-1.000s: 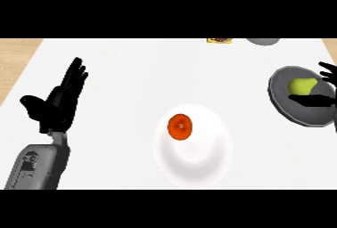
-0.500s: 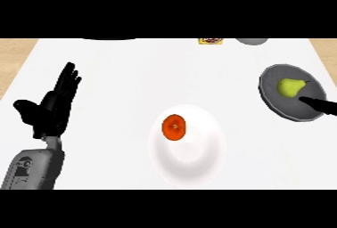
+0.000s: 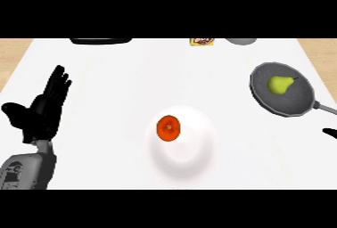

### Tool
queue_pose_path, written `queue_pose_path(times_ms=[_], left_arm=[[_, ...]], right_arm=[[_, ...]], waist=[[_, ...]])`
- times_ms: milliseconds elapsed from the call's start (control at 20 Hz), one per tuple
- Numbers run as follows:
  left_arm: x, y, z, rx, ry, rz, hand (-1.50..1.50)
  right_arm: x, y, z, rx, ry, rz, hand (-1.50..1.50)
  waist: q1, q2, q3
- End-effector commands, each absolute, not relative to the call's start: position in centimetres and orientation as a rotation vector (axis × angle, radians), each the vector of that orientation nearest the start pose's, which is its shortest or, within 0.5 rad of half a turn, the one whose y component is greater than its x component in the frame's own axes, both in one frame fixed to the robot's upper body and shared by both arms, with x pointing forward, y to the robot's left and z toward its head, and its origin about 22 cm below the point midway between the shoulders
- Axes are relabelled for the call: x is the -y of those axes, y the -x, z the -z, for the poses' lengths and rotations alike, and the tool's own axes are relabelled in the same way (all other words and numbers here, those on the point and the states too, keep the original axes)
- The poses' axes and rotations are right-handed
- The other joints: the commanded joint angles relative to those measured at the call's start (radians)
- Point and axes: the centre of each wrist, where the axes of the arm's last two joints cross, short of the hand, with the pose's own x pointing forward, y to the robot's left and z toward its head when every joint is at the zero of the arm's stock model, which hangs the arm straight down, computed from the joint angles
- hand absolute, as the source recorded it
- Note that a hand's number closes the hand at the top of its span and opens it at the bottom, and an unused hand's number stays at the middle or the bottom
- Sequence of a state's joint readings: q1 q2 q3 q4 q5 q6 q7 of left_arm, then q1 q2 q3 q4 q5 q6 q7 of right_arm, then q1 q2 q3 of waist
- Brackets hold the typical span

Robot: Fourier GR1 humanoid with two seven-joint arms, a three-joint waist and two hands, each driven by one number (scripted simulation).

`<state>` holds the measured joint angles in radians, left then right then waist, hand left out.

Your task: Pick the pear from the plate and place it in the pan

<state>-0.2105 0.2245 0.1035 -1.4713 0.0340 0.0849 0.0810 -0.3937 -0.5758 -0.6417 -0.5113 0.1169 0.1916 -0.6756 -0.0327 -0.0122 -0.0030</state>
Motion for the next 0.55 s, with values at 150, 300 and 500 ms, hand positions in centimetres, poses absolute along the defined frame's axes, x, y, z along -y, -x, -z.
queue_pose_path(times_ms=[150, 300, 500], left_arm=[[-29.8, -28.9, -4.6, 1.598, -0.267, 0.000, 0.00], [-27.1, -29.4, -5.1, 1.605, -0.233, 0.016, 0.00], [-27.9, -28.6, -4.2, 1.608, -0.238, 0.009, 0.00]], right_arm=[[51.3, -18.6, 1.2, 1.713, 0.524, 0.061, -1.50], [50.5, -17.4, -0.8, 1.684, 0.503, 0.055, -1.50], [48.1, -13.2, -2.1, 1.664, 0.565, 0.006, -1.50]], waist=[[-0.020, -0.003, -0.003], [-0.008, 0.001, -0.002], [0.001, 0.005, -0.001]])
